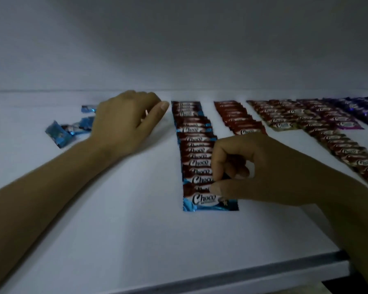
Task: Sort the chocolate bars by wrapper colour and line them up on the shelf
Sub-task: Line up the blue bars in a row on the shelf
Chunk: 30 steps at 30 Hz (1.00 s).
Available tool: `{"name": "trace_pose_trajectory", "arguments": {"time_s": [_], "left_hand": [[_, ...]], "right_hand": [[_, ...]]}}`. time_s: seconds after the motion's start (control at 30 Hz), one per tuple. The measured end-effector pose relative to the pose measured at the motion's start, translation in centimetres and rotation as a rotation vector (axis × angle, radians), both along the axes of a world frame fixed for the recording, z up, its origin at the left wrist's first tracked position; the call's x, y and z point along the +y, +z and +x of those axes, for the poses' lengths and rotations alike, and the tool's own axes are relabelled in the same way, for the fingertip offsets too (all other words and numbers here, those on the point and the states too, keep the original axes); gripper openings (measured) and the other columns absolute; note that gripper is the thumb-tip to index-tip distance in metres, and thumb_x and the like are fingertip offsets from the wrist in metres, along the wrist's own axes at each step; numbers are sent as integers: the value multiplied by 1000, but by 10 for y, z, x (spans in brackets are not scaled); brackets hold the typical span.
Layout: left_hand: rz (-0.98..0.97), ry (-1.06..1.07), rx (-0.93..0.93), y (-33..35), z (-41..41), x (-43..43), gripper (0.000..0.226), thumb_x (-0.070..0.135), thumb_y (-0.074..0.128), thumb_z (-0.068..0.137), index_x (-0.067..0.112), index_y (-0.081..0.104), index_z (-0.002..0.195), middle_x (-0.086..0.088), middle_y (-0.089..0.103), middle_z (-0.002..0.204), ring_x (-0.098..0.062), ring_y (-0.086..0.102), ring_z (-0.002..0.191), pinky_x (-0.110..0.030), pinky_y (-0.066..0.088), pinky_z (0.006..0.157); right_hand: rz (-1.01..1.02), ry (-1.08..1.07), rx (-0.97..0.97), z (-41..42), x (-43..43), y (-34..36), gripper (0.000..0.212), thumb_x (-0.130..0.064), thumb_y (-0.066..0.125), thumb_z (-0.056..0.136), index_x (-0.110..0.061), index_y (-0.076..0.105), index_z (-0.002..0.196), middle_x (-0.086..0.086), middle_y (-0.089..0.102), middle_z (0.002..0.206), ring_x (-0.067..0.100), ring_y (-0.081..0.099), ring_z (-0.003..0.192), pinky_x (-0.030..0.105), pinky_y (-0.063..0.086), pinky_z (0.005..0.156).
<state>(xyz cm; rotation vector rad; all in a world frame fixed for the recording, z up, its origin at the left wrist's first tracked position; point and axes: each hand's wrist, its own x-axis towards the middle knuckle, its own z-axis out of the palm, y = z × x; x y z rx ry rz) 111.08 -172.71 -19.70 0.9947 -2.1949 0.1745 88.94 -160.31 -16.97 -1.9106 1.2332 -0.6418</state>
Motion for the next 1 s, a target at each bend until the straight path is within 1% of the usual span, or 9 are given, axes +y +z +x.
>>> {"name": "trace_pose_trajectory", "arguments": {"time_s": [0.07,0.13,0.23,0.33,0.4,0.53,0.67,0.8,1.0], "left_hand": [[-10,36,30,1,1,1,47,47,31,95,16,65,93,1,63,85,-23,54,81,-36,41,70],[32,126,-70,4,0,5,41,45,37,93,18,67,97,-1,66,97,-26,56,92,-38,37,83],[118,244,-205,9,5,11,38,49,41,93,25,69,94,6,69,97,-21,58,98,-40,32,99],[124,258,-110,17,28,20,50,64,32,85,29,68,89,10,68,90,-18,60,89,-44,37,95],[103,362,-89,20,47,24,50,69,40,82,31,66,99,9,65,105,-21,58,100,-46,35,95],[457,603,102,9,79,25,65,69,57,74,25,58,122,-5,55,130,-29,50,118,-45,40,97],[548,550,384,6,86,22,71,60,66,72,16,53,126,-12,58,124,-27,57,103,-39,46,83],[514,550,293,-1,77,26,74,47,77,73,12,49,132,-14,48,135,-30,50,118,-45,45,97],[417,410,162,-4,78,29,88,60,75,66,17,44,135,-4,48,136,-20,42,124,-33,40,102]], "right_hand": [[-74,-5,-29,0,-4,9,27,-39,85,61,-24,64,67,-6,61,59,3,49,48,20,40,50],[-239,-90,-88,0,-4,15,18,-19,77,76,-24,61,70,-10,60,62,2,49,53,12,41,49],[-301,-189,-123,1,-2,19,18,-11,73,78,-20,60,69,-12,59,60,0,49,54,11,42,51],[-328,-173,-50,1,-2,31,14,-16,72,80,-19,62,71,-6,59,63,0,49,55,12,41,51],[-372,-170,-2,5,-7,45,12,-23,71,81,-22,62,73,-7,60,67,-2,50,57,14,41,53],[-278,-88,51,41,-37,66,11,-28,70,83,-18,66,83,-6,67,84,4,60,74,22,51,67],[-225,17,242,83,-83,55,22,-28,66,87,-16,63,105,-3,60,108,14,56,94,27,46,80],[-288,42,599,111,-116,32,44,-27,63,87,-17,48,127,7,47,124,19,50,98,31,44,79],[-170,-22,689,126,-149,37,62,-31,79,74,-8,52,126,10,56,123,25,55,108,36,49,91]]}}
